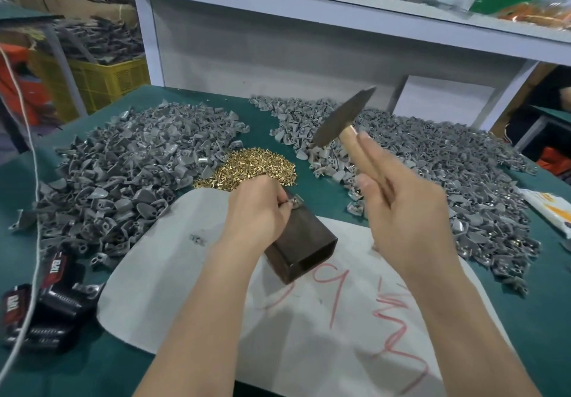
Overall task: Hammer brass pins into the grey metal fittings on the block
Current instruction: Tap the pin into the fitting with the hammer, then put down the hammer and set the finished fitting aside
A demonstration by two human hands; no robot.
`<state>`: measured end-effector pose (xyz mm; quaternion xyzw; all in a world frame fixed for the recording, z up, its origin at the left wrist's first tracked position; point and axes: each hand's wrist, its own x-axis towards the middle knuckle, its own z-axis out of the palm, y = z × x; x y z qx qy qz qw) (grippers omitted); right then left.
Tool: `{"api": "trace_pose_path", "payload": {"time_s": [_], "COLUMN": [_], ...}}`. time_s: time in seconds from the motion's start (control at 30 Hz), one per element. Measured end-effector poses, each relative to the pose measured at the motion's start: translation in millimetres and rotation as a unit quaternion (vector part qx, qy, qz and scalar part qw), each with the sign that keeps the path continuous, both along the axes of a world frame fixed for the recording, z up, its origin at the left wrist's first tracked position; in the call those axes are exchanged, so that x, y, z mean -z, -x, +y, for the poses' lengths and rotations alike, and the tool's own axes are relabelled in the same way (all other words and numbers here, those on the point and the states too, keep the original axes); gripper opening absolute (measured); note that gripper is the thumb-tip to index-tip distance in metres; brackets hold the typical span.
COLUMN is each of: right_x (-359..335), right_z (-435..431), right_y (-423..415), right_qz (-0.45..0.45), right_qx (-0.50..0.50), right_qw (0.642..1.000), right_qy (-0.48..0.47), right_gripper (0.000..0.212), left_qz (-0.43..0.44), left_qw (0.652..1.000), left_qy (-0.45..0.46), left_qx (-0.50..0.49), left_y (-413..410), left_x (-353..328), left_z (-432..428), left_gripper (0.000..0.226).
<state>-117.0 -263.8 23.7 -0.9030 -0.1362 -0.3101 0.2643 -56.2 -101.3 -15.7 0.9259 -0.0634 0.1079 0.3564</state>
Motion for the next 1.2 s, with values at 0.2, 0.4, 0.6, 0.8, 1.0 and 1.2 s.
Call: {"api": "trace_pose_path", "payload": {"time_s": [0.2,0.4,0.6,0.8,1.0,1.2], "right_x": [3,13,12,45,35,12], "right_z": [8,7,-4,-2,0,25], "right_y": [1,5,-26,-51,-53,-67], "right_qz": [0.106,0.133,0.157,0.352,0.289,0.288], "right_qx": [0.021,0.002,0.031,0.089,0.134,-0.042], "right_qw": [0.992,0.986,0.987,0.931,0.946,0.95], "right_qy": [0.058,0.099,-0.006,-0.024,0.061,-0.115], "right_gripper": [0.057,0.063,0.048,0.034,0.032,0.009], "left_qz": [0.001,0.027,0.021,0.022,0.023,-0.011], "left_qw": [1.0,1.0,1.0,1.0,0.999,0.992], "left_qy": [-0.01,-0.003,-0.007,0.005,0.038,0.125], "left_qx": [0.001,-0.006,-0.009,-0.006,0.01,0.017], "left_y": [3,1,0,1,0,-1], "left_x": [-2,-2,-1,0,-2,-2], "left_z": [1,1,2,2,1,-5], "left_gripper": [0.01,0.008,0.007,0.006,0.013,0.012]}}
